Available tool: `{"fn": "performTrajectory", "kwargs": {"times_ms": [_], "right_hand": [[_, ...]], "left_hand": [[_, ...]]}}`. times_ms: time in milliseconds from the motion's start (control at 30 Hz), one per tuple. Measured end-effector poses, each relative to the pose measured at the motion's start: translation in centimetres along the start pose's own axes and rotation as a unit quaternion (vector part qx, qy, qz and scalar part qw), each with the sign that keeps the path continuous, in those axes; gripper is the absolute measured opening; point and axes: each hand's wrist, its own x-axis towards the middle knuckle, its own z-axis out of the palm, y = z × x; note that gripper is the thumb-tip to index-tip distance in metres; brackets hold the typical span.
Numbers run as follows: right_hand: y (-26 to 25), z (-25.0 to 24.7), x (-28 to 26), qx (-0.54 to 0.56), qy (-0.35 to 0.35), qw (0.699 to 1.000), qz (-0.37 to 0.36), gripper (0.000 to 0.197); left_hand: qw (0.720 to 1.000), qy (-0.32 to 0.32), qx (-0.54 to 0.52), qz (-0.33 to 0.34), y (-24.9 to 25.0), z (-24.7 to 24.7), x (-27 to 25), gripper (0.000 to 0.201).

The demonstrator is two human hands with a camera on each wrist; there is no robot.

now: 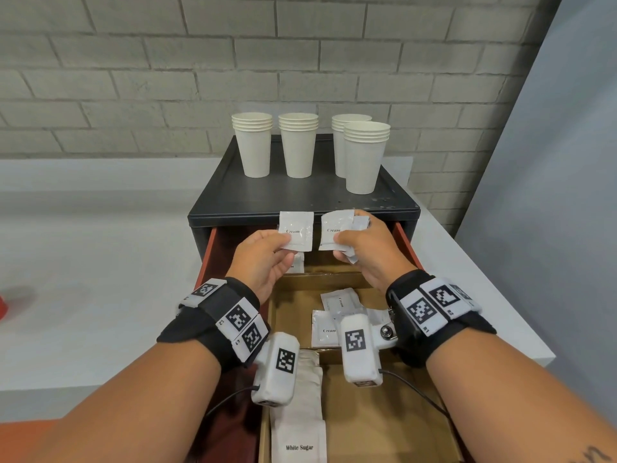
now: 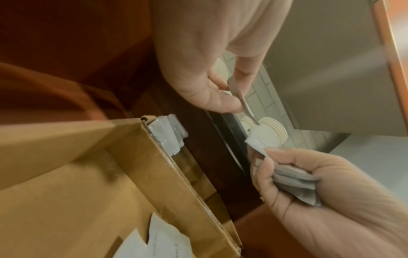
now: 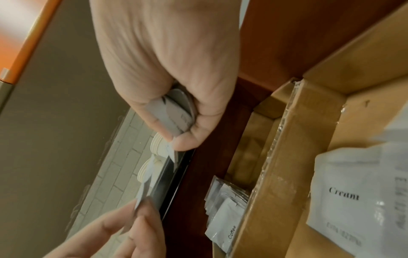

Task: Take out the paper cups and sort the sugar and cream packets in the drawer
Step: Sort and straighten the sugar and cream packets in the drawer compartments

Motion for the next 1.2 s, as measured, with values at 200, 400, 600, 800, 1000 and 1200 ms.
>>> {"fn": "performTrajectory", "kwargs": {"times_ms": [200, 400, 600, 800, 1000, 1200], "right_hand": [[0.1, 0.8, -0.9, 0.01, -0.103, 0.995, 0.005, 0.036], [0.5, 1.4, -1.5, 0.023, -0.159, 0.986, 0.053, 0.018], [0.6, 1.8, -1.6, 0.054, -0.143, 0.982, 0.115, 0.011], [0.7, 2.2, -1.9, 0.029, -0.15, 0.98, 0.127, 0.036], [0.9, 2.3, -1.6, -0.182, -0.11, 0.972, 0.1, 0.027], [1.7, 1.8, -1.5, -0.161, -0.129, 0.965, 0.161, 0.034]], "left_hand": [[0.996, -0.05, 0.033, -0.06, -0.2, 0.4, -0.2, 0.006], [0.985, -0.125, 0.09, -0.079, -0.4, 0.5, -0.5, 0.012], [0.968, -0.209, 0.068, -0.119, 0.0, 0.8, -1.1, 0.026], [0.954, -0.236, 0.127, -0.132, 0.1, 0.7, -1.2, 0.029], [0.966, -0.181, 0.123, -0.14, -0.1, 0.4, -0.5, 0.036], [0.952, -0.185, 0.194, -0.148, -0.7, 0.6, -0.8, 0.037]]}}
